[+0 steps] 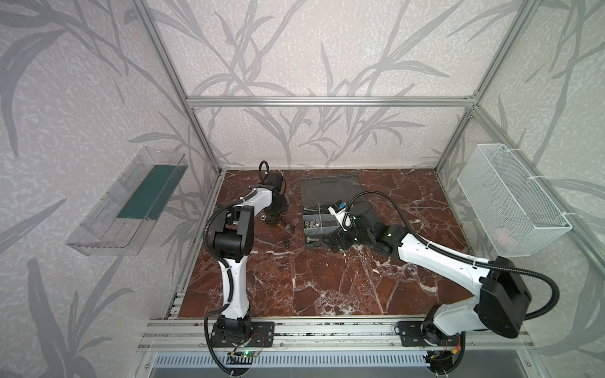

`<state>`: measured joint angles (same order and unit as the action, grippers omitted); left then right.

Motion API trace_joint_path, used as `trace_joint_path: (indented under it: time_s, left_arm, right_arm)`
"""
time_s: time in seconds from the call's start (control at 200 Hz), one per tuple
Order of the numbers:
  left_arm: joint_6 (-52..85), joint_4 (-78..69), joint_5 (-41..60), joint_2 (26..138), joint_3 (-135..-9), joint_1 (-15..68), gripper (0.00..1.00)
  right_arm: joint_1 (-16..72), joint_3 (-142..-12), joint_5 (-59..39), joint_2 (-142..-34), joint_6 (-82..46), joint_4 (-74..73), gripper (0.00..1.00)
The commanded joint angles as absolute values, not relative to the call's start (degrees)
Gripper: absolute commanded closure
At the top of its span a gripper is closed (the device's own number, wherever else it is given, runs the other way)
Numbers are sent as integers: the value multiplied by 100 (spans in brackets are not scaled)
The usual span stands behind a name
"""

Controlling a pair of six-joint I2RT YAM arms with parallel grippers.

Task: Sort the screws and nuts into containers
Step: 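Lift the black bolt from the pile with the left gripper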

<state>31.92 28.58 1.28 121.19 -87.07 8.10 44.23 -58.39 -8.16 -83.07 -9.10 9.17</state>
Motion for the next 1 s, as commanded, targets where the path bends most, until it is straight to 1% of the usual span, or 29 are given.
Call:
trace_joint_path:
  time_s: [0.0, 0.23, 0.42, 0.685, 0.81, 0.995]
  left_arm:
    - [3132, 2988, -8, 11859, -8286, 818, 64]
    - [2988, 2711, -358, 11496, -7929, 957, 65]
    - [2949, 2773, -324, 11803, -8188, 984, 69]
    - [2826, 2876, -448, 12104, -8564, 984, 71]
    - [2813, 2940, -423, 12197, -8663, 985, 76]
    - [2817, 2843, -439, 12124, -8444, 993, 86]
  right_arm:
    - [4385, -6022, -1042, -8352, -1041, 765, 1]
    - [4386, -5863, -1133, -8298, -1158, 643, 1]
    - [4377, -5792, -1108, -8188, -1163, 632, 1]
    - [4359, -5773, -1109, -8112, -1159, 673, 1]
    - [4359, -5736, -1081, -8112, -1188, 643, 1]
    - [4359, -5739, -1106, -8121, -1195, 639, 1]
